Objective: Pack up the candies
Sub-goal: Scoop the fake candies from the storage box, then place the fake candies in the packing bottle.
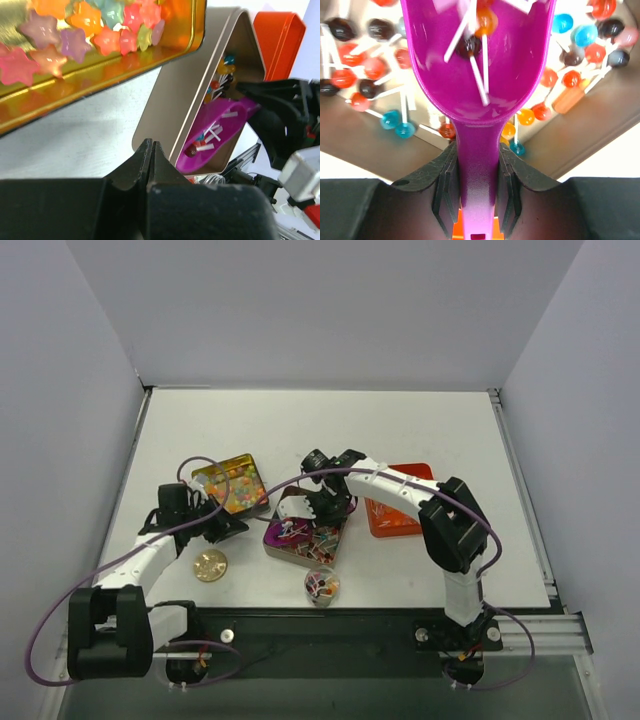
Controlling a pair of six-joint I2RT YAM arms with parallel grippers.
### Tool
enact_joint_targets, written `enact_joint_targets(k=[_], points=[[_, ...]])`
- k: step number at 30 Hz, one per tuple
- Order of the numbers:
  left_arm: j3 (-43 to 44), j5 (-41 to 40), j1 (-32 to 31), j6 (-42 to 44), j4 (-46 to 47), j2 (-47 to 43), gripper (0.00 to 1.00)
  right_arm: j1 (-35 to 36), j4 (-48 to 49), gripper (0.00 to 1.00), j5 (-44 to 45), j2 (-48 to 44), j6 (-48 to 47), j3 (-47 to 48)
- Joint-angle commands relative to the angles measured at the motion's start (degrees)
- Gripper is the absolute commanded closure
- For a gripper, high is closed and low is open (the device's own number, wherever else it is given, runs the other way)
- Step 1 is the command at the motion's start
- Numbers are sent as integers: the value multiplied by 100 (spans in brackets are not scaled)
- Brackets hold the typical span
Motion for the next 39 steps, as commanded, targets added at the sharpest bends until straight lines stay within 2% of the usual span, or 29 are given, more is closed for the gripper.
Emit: enact_joint_targets(k=[1, 9, 12, 15, 16, 18, 24, 25, 26, 28, 31, 33, 39], points=[[487, 383, 201, 294, -4, 147, 100, -176, 100, 100, -1347, -589, -469, -268], [856, 1183, 201, 514, -83, 315, 100, -492, 100, 100, -1761, -932, -408, -541], [979, 1394, 201, 567, -22, 297, 94, -624, 65, 100, -1709, -1309, -285, -576], [1146, 1395, 201, 786, -127, 166, 83, -756, -93, 100, -1481, -1704, -319, -611], [1190, 1351, 201, 891, -197, 131, 77, -765, -380, 100, -1375, -1793, -424, -585], [1261, 1325, 192, 936, -215, 43, 72, -774, -646, 100, -1006, -2117, -600, -602], [1234, 1175, 210, 1006, 145, -221, 68, -651, -1850, 100, -23, -2733, -838, -567], [1234, 1132, 210, 1024, 145, -265, 66, -625, -2095, 100, 75, -2778, -856, -567], [1252, 1114, 218, 1042, 154, -309, 59, -598, -2202, 100, 171, -2839, -847, -567], [1313, 1166, 245, 1164, 93, -362, 55, -423, -2465, 100, 540, -2962, -882, -646], [1401, 1262, 245, 1261, 31, -344, 51, -80, -2694, 100, 1015, -3120, -883, -795], [1297, 1544, 236, 1087, 362, -362, 48, 235, -2739, 100, 1278, -3191, -813, -883], [1050, 1395, 254, 725, 743, -555, 47, 755, -2757, 100, 2351, -2981, -470, -1068]])
